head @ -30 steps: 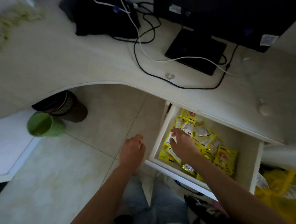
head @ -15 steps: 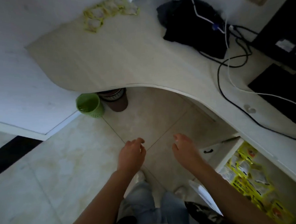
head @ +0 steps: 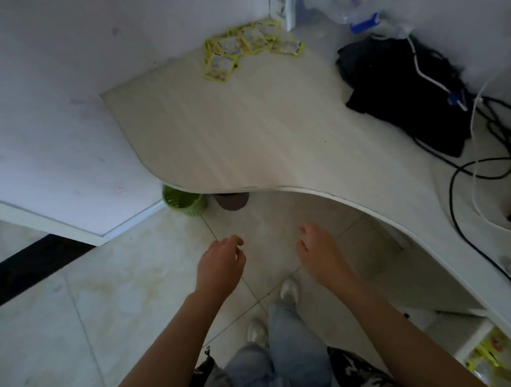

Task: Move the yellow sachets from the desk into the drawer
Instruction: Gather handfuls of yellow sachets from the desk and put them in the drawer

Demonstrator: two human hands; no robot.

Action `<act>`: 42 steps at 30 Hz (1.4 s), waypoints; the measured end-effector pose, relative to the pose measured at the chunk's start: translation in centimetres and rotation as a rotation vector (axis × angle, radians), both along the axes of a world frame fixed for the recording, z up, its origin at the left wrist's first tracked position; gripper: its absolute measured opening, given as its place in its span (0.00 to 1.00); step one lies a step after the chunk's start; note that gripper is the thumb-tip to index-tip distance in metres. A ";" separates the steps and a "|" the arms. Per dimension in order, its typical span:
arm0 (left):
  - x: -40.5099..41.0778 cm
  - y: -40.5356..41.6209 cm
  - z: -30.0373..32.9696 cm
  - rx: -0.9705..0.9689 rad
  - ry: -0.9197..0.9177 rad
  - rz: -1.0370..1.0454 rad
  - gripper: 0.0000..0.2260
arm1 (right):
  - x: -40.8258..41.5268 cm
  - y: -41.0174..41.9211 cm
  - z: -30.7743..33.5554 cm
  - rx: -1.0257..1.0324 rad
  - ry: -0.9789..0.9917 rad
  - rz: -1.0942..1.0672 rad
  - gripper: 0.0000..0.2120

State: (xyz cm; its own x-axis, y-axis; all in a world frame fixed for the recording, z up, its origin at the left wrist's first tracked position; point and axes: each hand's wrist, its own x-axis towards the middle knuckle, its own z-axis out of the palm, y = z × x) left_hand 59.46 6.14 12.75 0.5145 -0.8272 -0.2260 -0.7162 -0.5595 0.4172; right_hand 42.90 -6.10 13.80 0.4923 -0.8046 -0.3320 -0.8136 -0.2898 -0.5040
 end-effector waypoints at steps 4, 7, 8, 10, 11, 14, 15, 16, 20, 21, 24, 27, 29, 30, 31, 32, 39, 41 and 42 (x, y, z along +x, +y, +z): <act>2.6 -3.1 0.3 -0.007 -0.002 0.052 0.12 | 3.3 -3.6 0.4 -0.008 -0.007 0.046 0.18; 4.8 -6.1 0.4 -0.016 0.000 0.095 0.12 | 6.0 -7.1 0.5 -0.028 -0.027 0.108 0.18; 5.5 -7.2 0.4 -0.018 0.002 0.114 0.12 | 6.9 -8.4 0.6 -0.036 -0.030 0.127 0.18; 6.8 -9.4 0.5 -0.017 0.001 0.147 0.11 | 8.5 -10.9 1.0 -0.048 -0.025 0.162 0.18; 7.4 -10.5 0.5 -0.013 -0.002 0.159 0.11 | 9.2 -12.1 1.1 -0.053 -0.020 0.182 0.18; 9.0 -13.8 1.0 -0.017 -0.007 0.182 0.11 | 11.3 -15.8 1.8 -0.058 -0.010 0.235 0.18; 9.6 -14.9 1.1 -0.022 -0.006 0.184 0.11 | 12.0 -16.9 1.9 -0.061 -0.008 0.252 0.18; 10.2 -15.9 1.2 -0.025 -0.006 0.182 0.12 | 12.7 -18.1 2.1 -0.067 -0.007 0.267 0.18; 12.8 -19.7 1.9 -0.025 -0.020 0.180 0.12 | 15.3 -22.3 2.6 -0.086 -0.008 0.296 0.18; 13.6 -20.5 2.1 -0.024 -0.024 0.178 0.12 | 15.9 -23.2 2.7 -0.089 -0.007 0.297 0.18; 16.3 -23.1 2.4 -0.031 -0.038 0.168 0.12 | 17.9 -25.9 2.9 -0.098 -0.008 0.299 0.18; 19.4 -25.7 2.5 -0.032 -0.049 0.147 0.12 | 20.0 -28.4 2.8 -0.107 -0.002 0.288 0.18; 21.5 -27.4 2.6 -0.026 -0.050 0.121 0.12 | 21.4 -30.0 2.8 -0.113 0.001 0.267 0.18; 22.5 -28.2 2.7 -0.024 -0.045 0.109 0.12 | 22.1 -30.7 2.8 -0.118 -0.001 0.254 0.17; 23.5 -29.0 2.8 -0.024 -0.038 0.101 0.12 | 22.8 -31.4 2.8 -0.125 -0.005 0.242 0.17; 24.4 -29.8 2.8 -0.024 -0.037 0.090 0.12 | 23.4 -32.1 2.8 -0.132 -0.007 0.230 0.17; 29.8 -34.8 2.9 0.033 -0.023 0.002 0.12 | 27.0 -37.5 3.0 -0.158 0.030 0.172 0.16; 30.9 -36.2 2.9 0.050 -0.019 -0.003 0.12 | 27.8 -39.2 3.1 -0.161 0.041 0.172 0.16; 31.4 -36.8 2.9 0.061 -0.019 -0.003 0.12 | 28.2 -40.1 3.1 -0.165 0.047 0.172 0.16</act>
State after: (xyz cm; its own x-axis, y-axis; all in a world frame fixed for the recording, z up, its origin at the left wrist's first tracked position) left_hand 90.83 -30.70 15.60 0.5168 -0.8135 -0.2668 -0.7251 -0.5816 0.3688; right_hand 71.07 -46.17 16.88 0.6134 -0.7558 -0.2292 -0.7670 -0.5009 -0.4011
